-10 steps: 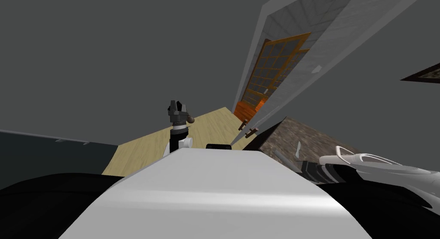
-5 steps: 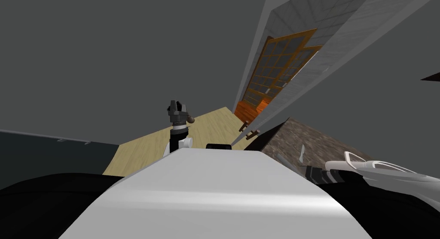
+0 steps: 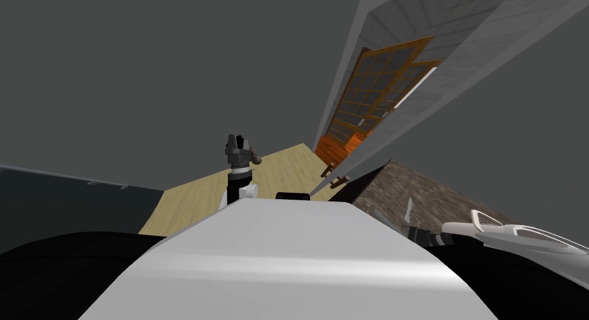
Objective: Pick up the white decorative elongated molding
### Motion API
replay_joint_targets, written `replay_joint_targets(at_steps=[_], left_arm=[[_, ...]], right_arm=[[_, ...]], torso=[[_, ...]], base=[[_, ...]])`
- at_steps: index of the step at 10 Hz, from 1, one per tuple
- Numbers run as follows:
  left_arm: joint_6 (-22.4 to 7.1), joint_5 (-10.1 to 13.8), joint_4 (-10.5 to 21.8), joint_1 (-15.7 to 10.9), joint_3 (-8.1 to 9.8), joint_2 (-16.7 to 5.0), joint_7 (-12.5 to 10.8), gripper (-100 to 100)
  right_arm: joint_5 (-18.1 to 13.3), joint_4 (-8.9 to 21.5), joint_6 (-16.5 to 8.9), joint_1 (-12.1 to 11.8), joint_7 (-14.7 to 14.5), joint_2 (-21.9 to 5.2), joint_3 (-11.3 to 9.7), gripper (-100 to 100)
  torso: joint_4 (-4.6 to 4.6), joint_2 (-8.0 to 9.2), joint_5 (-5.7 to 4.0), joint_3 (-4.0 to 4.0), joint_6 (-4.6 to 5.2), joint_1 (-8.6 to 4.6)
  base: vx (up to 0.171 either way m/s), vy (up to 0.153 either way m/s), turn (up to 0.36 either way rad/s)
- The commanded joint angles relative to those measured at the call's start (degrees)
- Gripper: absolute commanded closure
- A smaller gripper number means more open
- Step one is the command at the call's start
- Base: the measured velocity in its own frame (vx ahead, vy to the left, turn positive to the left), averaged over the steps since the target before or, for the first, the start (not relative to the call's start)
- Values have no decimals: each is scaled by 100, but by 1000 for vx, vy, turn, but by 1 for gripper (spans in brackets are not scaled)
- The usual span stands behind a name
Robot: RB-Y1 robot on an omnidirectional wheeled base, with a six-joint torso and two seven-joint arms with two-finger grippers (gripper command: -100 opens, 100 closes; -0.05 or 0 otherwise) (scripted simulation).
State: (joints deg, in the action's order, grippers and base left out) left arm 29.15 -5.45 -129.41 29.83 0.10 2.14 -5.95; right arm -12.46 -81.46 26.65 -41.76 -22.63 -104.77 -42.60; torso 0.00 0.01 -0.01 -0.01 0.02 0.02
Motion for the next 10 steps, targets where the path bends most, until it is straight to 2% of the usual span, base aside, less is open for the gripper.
replay_joint_targets(at_steps=[1, 5, 6, 7, 10], left_arm=[[0, 0, 0, 0, 0, 0, 0, 0], [0, 0, 0, 0, 0, 0, 0, 0], [0, 0, 0, 0, 0, 0, 0, 0], [0, 0, 0, 0, 0, 0, 0, 0], [0, 0, 0, 0, 0, 0, 0, 0]], right_arm=[[0, 0, 0, 0, 0, 0, 0, 100], [2, -1, 0, -2, 1, -3, -1, 100], [2, -1, 0, -2, 1, -3, -1, 0], [92, -64, 55, -11, -19, -166, 14, 100], [207, -196, 169, 8, 22, -510, 41, 100]], torso=[[0, 0, 0, 0, 0, 0], [0, -2, -10, -1, -4, -14], [0, -2, -11, -1, -4, -15], [0, -2, -12, -1, -4, -15], [1, 5, -6, 3, -3, -7]], base=[[0, 0, 0], [0, 0, 0], [0, 0, 0], [-9, 4, -80], [-18, 7, -68]])
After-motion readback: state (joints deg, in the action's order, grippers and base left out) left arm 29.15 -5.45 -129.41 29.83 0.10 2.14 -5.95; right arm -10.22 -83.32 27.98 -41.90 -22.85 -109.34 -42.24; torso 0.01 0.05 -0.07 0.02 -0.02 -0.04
